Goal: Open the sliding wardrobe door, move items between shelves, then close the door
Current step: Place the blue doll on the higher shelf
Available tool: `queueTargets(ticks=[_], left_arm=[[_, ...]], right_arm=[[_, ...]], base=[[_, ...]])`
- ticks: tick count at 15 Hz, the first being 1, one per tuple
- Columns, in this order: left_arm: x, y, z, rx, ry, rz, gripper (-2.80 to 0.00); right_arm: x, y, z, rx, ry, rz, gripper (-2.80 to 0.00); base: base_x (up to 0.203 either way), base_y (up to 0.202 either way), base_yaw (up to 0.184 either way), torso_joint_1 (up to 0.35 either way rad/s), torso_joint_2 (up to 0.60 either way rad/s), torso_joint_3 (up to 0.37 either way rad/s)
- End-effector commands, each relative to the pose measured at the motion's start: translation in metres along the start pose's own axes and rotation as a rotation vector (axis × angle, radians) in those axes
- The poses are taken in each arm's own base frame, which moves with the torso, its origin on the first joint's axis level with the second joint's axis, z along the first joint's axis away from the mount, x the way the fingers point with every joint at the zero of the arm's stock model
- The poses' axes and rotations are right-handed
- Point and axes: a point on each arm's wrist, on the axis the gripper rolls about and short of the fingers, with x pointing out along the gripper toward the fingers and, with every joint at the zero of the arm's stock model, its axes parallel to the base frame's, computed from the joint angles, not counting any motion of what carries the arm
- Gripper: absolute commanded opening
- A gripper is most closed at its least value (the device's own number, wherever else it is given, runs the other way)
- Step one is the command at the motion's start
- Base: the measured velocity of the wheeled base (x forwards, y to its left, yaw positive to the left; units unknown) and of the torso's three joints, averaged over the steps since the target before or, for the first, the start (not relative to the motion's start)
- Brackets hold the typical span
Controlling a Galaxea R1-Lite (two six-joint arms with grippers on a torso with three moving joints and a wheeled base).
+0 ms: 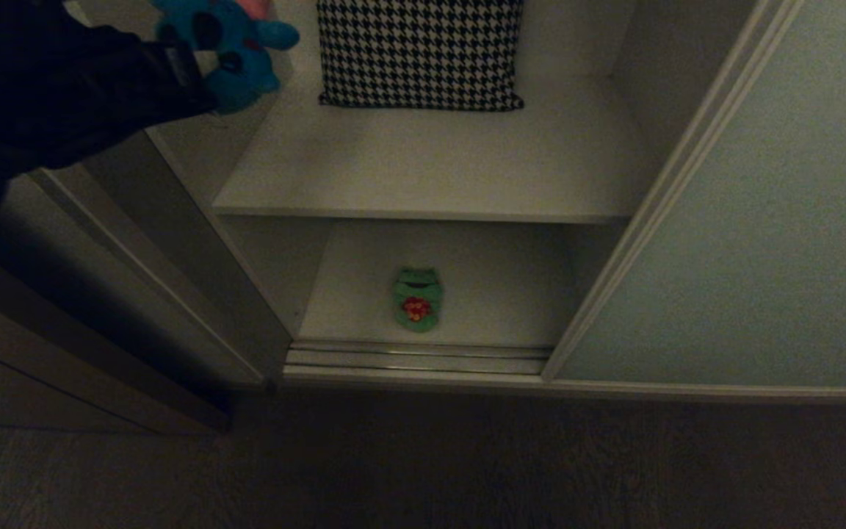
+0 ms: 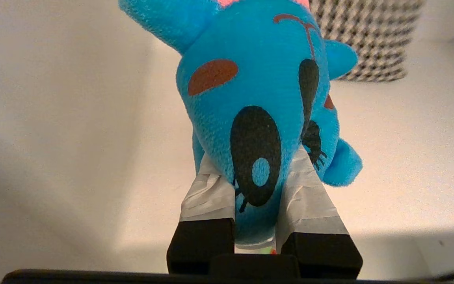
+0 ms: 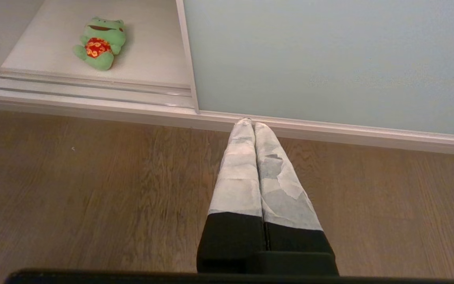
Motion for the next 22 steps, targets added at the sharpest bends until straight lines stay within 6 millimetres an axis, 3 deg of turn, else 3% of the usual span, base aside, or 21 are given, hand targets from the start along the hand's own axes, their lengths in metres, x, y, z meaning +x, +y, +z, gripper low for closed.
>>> queueTargets(ticks=[1, 3, 5, 12, 18, 22], left_arm=[[0.072, 0.002, -0.092, -0.031, 0.128, -0.012, -2.80], [0.103, 0.001, -0.121, -0.070, 0.092, -0.003, -2.80], [0.124, 0.002, -0.129, -0.148, 0.022, 0.032, -2.80], [0.135, 0.003, -0.157, -0.214, 0.034, 0.061, -2.80], [0.132, 0.002, -0.142, -0.214, 0.005, 0.065, -2.80], [0.124, 0.001, -0.112, -0.216, -0.046, 0.051, -2.80]], right_arm=[[0.000, 0.000, 0.000, 0.000, -0.003, 0.001, -2.80], [0.000, 0.000, 0.000, 0.000, -0.003, 0.001, -2.80], [0.000, 0.000, 0.000, 0.000, -0.003, 0.001, -2.80], [0.000, 0.000, 0.000, 0.000, -0.003, 0.001, -2.80], [0.000, 0.000, 0.000, 0.000, -0.003, 0.001, -2.80], [0.000, 0.000, 0.000, 0.000, -0.003, 0.001, -2.80]], base=[[0.000, 0.000, 0.000, 0.000, 0.00, 0.000], [0.000, 0.000, 0.000, 0.000, 0.00, 0.000], [0.000, 0.000, 0.000, 0.000, 0.00, 0.000], [0.000, 0.000, 0.000, 0.000, 0.00, 0.000], [0.000, 0.000, 0.000, 0.000, 0.00, 0.000], [0.000, 0.000, 0.000, 0.000, 0.00, 0.000]])
